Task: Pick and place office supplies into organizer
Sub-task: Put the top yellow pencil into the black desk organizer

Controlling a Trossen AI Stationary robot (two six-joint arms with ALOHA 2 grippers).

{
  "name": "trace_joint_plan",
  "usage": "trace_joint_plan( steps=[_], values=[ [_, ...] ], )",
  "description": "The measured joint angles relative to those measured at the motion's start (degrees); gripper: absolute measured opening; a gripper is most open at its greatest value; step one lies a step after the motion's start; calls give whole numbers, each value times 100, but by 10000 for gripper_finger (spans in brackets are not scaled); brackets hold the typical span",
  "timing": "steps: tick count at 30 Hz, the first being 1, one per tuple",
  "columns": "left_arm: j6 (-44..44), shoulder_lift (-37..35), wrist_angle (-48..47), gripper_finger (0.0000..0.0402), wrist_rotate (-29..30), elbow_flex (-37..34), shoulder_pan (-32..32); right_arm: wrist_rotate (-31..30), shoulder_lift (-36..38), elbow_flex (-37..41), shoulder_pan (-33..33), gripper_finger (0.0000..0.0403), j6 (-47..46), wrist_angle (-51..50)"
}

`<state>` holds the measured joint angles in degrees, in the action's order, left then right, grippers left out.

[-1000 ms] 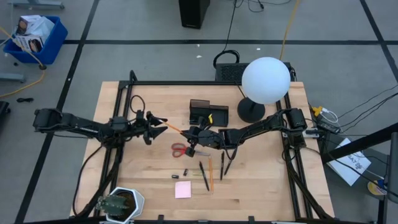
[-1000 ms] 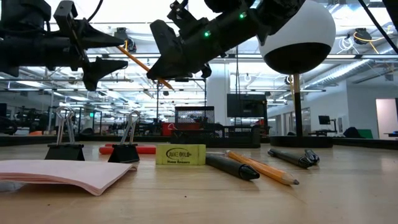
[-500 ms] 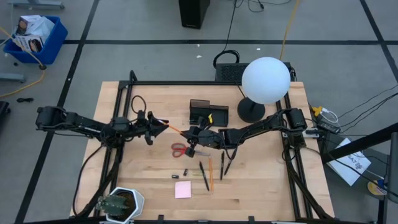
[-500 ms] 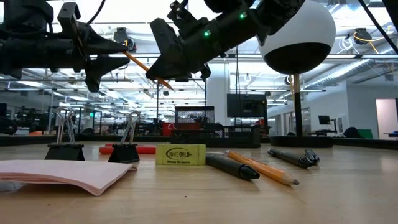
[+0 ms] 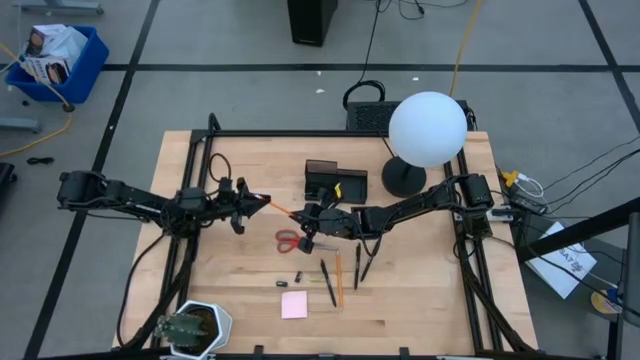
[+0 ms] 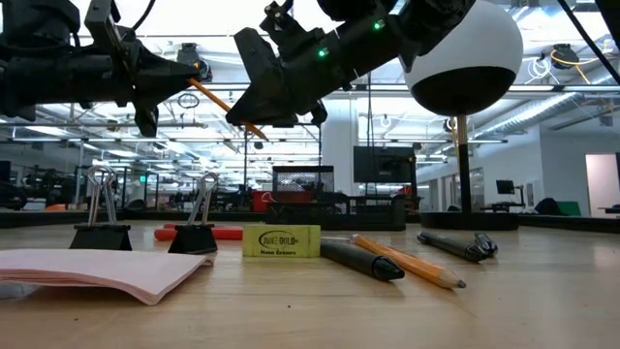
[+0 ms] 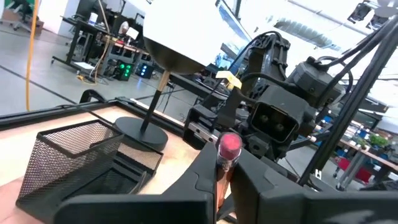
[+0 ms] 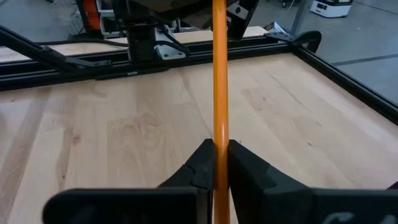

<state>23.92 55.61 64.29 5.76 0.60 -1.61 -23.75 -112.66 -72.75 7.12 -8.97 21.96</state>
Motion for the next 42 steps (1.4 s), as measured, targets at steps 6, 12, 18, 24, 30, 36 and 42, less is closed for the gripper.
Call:
trace_joint_plan(
  steps=[6,12,18,24,30,36,42],
  values=[
    [-70,0,-7,42,-17,0,2,306,0,0,9,63,63,6],
    [-97,0,-15,26,-65,0,4,443,0,0,98,108,223,-179],
    [-181,0,-7,22,33,1,-7,459,212,0,228,141,186,-859],
    [-224,0,34,29,50,2,-9,449,493,0,434,150,-28,-1463],
    [-327,0,36,20,89,92,-76,468,694,0,859,146,-377,-2112],
    [-594,0,-110,28,0,472,-131,450,697,0,1336,144,-584,-2193],
    [-1118,0,-645,20,-6,1025,-131,185,697,0,1725,144,-735,-2176]
  ],
)
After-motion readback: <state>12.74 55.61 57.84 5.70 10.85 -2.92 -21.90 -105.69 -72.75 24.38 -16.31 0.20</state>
